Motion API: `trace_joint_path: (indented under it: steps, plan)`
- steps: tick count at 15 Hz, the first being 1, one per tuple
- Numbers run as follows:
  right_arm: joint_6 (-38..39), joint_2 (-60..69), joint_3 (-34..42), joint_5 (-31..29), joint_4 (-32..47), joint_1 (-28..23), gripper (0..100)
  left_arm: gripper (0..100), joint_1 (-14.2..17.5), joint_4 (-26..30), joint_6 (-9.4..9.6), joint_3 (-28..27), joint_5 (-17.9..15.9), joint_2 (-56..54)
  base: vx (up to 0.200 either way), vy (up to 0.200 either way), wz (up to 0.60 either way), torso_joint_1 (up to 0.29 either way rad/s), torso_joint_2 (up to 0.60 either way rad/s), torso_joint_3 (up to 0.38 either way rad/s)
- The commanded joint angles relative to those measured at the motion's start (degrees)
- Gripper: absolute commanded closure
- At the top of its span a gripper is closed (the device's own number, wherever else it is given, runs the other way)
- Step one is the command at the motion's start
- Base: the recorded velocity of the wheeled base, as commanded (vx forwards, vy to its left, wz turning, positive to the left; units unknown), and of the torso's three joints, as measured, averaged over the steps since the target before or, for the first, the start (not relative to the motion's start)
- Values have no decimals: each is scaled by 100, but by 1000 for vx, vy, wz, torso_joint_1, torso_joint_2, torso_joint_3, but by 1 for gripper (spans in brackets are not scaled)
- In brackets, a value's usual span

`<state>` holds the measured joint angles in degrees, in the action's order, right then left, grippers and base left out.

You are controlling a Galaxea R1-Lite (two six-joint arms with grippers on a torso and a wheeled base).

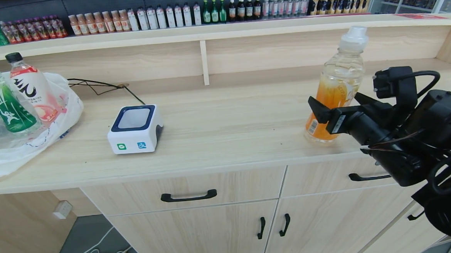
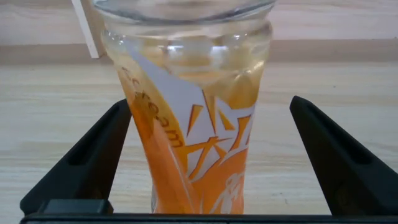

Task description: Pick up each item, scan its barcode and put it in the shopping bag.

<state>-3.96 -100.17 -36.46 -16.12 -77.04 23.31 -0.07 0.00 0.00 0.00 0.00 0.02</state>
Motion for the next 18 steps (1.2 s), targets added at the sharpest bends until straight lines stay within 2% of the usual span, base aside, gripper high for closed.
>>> trace_joint_path:
  steps: [1, 7, 12, 13, 18]
  plan:
    - [-17, -205, -36, -6, -4, 25, 0, 0, 7, 0, 0, 0, 0, -2, 0, 0, 0, 0, 0, 0]
    - [-17, -609, -854, 3, 58, -2, 0, 0, -1, 0, 0, 0, 0, -2, 0, 0, 0, 0, 0, 0]
    - [-8, -591, -871, 21, 67, -11, 0, 0, 7, 0, 0, 0, 0, -2, 0, 0, 0, 0, 0, 0]
    - [-8, -583, -863, 21, 67, -19, 100, 0, -1, 0, 0, 0, 0, -2, 0, 0, 0, 0, 0, 0]
    - [-8, -521, -880, 56, 58, -19, 100, 0, -1, 0, 0, 0, 0, -2, 0, 0, 0, 0, 0, 0]
